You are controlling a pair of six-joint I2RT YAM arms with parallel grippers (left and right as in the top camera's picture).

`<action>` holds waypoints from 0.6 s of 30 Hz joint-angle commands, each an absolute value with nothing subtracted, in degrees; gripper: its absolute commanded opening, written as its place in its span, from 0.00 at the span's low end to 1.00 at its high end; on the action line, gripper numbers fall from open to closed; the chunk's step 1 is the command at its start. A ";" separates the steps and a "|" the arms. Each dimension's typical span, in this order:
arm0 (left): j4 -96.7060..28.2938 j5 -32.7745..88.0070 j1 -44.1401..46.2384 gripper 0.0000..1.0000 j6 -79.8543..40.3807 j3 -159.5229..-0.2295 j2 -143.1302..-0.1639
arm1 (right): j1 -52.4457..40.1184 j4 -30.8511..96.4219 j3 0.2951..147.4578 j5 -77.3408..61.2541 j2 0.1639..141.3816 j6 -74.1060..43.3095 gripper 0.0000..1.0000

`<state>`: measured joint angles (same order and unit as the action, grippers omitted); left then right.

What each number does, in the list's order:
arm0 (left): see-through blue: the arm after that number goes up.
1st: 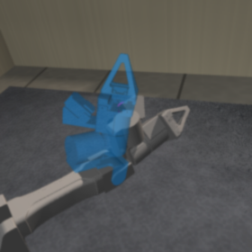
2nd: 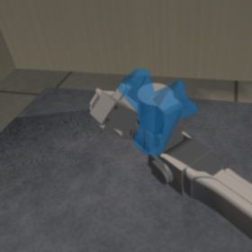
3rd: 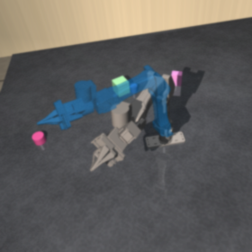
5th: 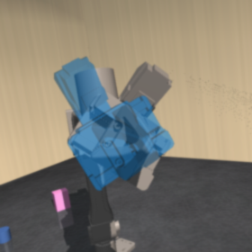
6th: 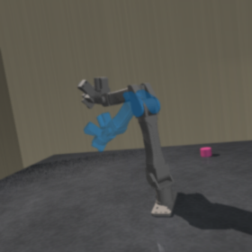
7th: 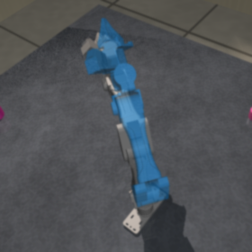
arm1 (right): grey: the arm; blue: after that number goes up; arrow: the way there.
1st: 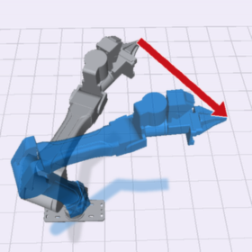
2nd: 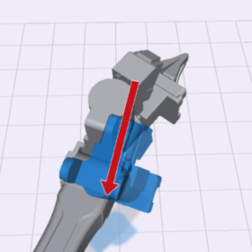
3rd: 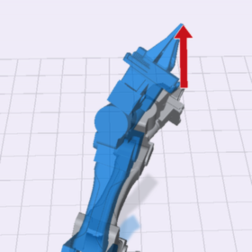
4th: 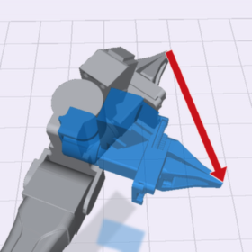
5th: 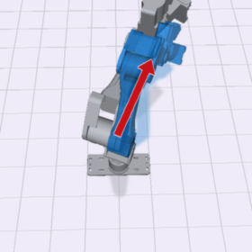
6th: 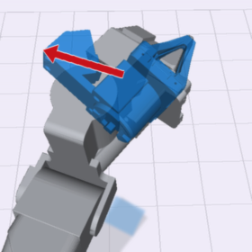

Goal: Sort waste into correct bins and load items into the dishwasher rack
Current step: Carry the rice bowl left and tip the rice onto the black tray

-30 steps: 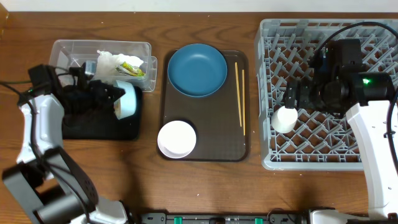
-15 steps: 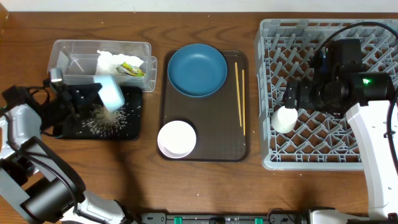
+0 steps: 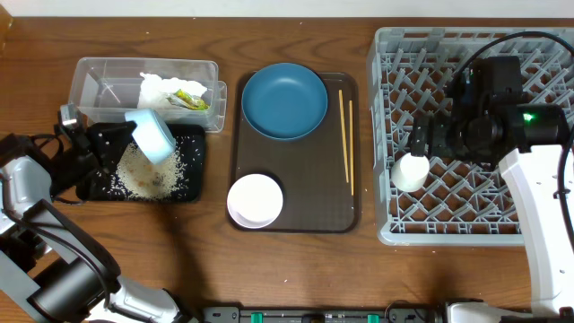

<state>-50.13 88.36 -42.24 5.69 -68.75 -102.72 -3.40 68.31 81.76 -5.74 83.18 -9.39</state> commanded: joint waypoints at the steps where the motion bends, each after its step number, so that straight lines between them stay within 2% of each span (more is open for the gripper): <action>1: -50.35 90.11 -42.54 0.06 3.73 -68.51 -102.69 | -3.07 68.29 82.50 -5.41 82.83 -8.49 0.99; 11: -50.78 90.11 -42.54 0.06 1.74 -68.51 -102.69 | -3.07 68.12 82.50 -5.41 82.83 -8.49 0.99; 18: -55.40 90.11 -42.54 0.06 1.43 -68.51 -102.69 | -3.07 68.34 82.50 -5.41 82.83 -8.49 0.99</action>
